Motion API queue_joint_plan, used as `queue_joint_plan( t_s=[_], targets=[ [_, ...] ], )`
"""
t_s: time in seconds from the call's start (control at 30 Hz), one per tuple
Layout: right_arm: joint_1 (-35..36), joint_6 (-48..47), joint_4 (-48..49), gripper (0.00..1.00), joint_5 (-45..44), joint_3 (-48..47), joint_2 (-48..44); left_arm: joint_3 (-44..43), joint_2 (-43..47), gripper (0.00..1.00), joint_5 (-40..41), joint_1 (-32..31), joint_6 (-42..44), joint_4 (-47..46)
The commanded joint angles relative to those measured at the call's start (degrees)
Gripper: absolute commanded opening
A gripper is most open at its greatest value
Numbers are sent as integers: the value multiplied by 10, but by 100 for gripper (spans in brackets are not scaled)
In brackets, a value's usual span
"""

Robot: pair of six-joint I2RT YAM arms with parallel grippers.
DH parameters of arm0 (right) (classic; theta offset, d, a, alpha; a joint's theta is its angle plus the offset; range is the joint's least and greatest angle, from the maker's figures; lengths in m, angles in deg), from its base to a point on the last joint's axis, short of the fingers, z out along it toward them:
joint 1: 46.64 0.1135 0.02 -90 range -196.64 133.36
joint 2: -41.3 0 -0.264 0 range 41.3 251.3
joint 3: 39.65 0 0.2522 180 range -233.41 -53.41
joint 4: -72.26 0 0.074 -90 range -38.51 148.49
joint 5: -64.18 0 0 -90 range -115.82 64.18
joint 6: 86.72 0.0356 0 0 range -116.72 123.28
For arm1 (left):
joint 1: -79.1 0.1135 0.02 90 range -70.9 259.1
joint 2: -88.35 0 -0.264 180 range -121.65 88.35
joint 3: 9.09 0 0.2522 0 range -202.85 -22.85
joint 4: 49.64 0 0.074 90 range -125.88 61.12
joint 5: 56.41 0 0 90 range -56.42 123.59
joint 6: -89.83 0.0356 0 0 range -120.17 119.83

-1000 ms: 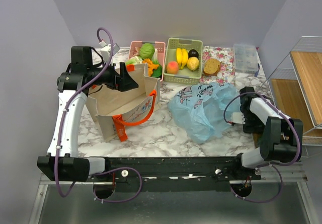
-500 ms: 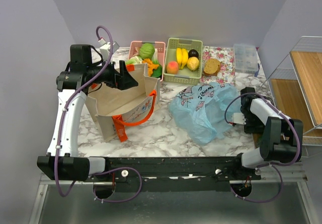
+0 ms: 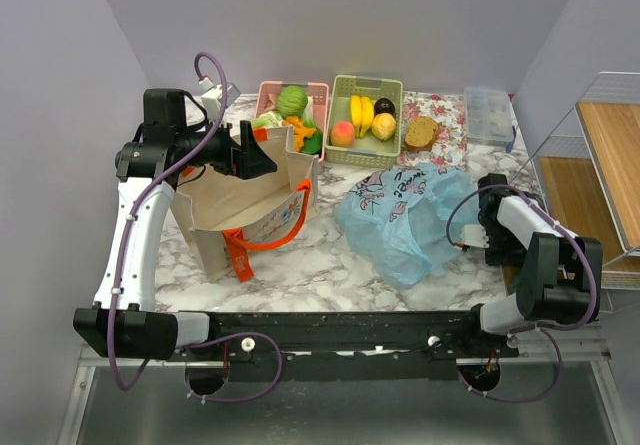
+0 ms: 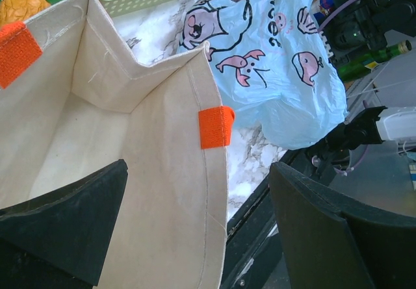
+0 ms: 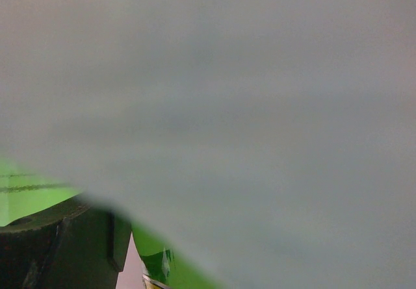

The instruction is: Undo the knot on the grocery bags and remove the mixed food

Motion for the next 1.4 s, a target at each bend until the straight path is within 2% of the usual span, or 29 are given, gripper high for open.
queue_joint_plan(
  t_s=[0.0, 0.33, 0.6, 1.37],
  targets=[
    [-6, -14, -17, 74, -40, 2, -13, 4, 2, 91, 7, -2, -2, -9],
    [-6, -14, -14, 81, -35, -2, -7, -3, -5, 91, 10, -2, 0, -9],
    [-3, -17, -19, 83, -25, -5, -11, -10, -11, 91, 9, -3, 1, -9],
    [76, 68, -75, 88, 25, -21, -8, -10, -11, 91, 10, -4, 6, -3]
  ],
)
